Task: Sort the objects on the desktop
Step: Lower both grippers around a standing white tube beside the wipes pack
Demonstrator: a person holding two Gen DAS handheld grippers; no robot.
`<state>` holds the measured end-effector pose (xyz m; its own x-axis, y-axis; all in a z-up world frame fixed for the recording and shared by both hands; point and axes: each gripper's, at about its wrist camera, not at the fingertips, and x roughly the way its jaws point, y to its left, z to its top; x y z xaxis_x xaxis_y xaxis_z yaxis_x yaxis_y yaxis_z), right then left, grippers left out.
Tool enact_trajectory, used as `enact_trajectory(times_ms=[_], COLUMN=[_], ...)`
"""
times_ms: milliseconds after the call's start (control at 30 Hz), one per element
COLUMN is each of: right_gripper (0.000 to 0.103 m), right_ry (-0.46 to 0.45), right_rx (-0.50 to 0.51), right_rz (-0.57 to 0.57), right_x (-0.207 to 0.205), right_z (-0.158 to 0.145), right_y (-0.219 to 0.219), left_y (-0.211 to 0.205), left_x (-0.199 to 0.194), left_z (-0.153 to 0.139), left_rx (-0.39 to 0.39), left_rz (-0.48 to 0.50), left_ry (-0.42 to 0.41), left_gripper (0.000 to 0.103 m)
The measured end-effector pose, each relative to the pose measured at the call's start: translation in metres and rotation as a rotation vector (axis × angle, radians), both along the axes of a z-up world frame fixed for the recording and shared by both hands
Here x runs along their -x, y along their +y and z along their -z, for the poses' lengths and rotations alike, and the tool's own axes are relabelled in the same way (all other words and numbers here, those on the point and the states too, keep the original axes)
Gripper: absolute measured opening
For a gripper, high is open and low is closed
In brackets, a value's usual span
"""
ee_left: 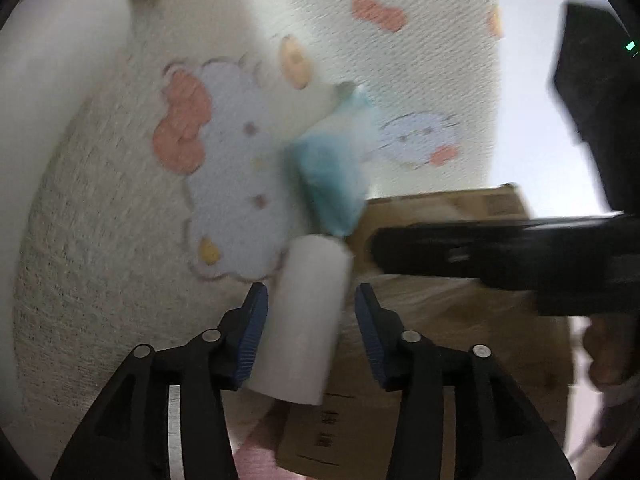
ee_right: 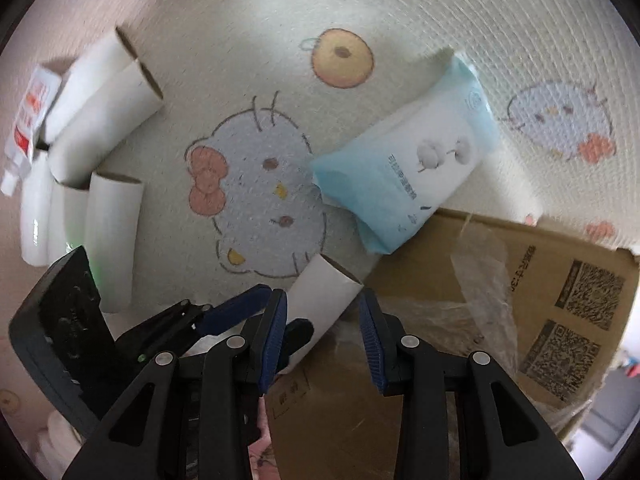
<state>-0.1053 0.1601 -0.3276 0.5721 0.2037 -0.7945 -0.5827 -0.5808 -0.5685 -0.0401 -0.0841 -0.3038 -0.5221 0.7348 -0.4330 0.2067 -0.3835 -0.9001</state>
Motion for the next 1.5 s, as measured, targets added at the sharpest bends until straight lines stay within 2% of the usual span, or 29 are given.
enact_trajectory(times_ms=[167, 333, 533, 633, 967, 1067, 1133, 1200, 1267, 1300, 1333, 1367, 1500], right_gripper=[0.033, 0.033, 0.033, 0.033, 0.033, 0.033, 0.033, 0.033, 0.033, 0.033, 0.033, 0.033, 0.033], right_ry=[-0.006, 0.024, -0.006, -0.012, -0.013, 0.003, 0.007, 0.016, 0.017, 0.012, 0.001, -0.003, -0.021], right_rx=[0.020, 0.065, 0.063, 0.067, 0.093, 0.088, 0.078, 0.081, 0.087, 0.088, 0.090, 0.094, 0.101], right_rz=[0.055, 0.193, 0.280, 0.314, 0.393, 0.410, 0.421, 0.419, 0.425, 0.429, 0.429, 0.428, 0.420], right_x=[0.003, -0.008, -0.024, -0.031, -0.045, -0.046, -0.047, -0.047, -0.048, -0.048, -0.049, -0.049, -0.050], right_z=[0.003, 0.008, 0.017, 0.020, 0.027, 0.022, 0.019, 0.016, 0.015, 0.015, 0.015, 0.015, 0.008], right_y=[0.001, 0.010, 0.013, 0.015, 0.017, 0.021, 0.025, 0.026, 0.027, 0.028, 0.028, 0.029, 0.034], left_y=[0.003, 0.006, 0.015, 0.022, 0.021, 0.019, 0.016, 0.013, 0.014, 0.016, 0.019, 0.023, 0.033], left_x=[0.001, 0.003, 0.002, 0.004, 0.002, -0.001, -0.002, 0.000, 0.003, 0.004, 0.006, 0.008, 0.012], left_z=[0.000, -0.001, 0.002, -0.001, 0.002, 0.001, 0.000, -0.003, -0.003, -0.003, -0.001, 0.002, -0.006], left_rx=[-0.009, 0.007, 0.002, 0.011, -0.046, -0.073, -0.086, -0.092, -0.093, -0.074, -0.062, -0.059, 0.006], left_rz=[0.004, -0.015, 0.049, 0.053, 0.031, -0.009, -0.035, -0.043, -0.035, -0.025, -0.009, 0.009, 0.080], left_ry=[0.002, -0.022, -0.085, -0.084, -0.063, -0.054, -0.038, -0.023, -0.035, -0.057, -0.079, -0.100, -0.076], left_gripper=[0.050, 0.050, 0.050, 0.050, 0.046, 0.042, 0.030, 0.024, 0.024, 0.031, 0.045, 0.047, 0.051])
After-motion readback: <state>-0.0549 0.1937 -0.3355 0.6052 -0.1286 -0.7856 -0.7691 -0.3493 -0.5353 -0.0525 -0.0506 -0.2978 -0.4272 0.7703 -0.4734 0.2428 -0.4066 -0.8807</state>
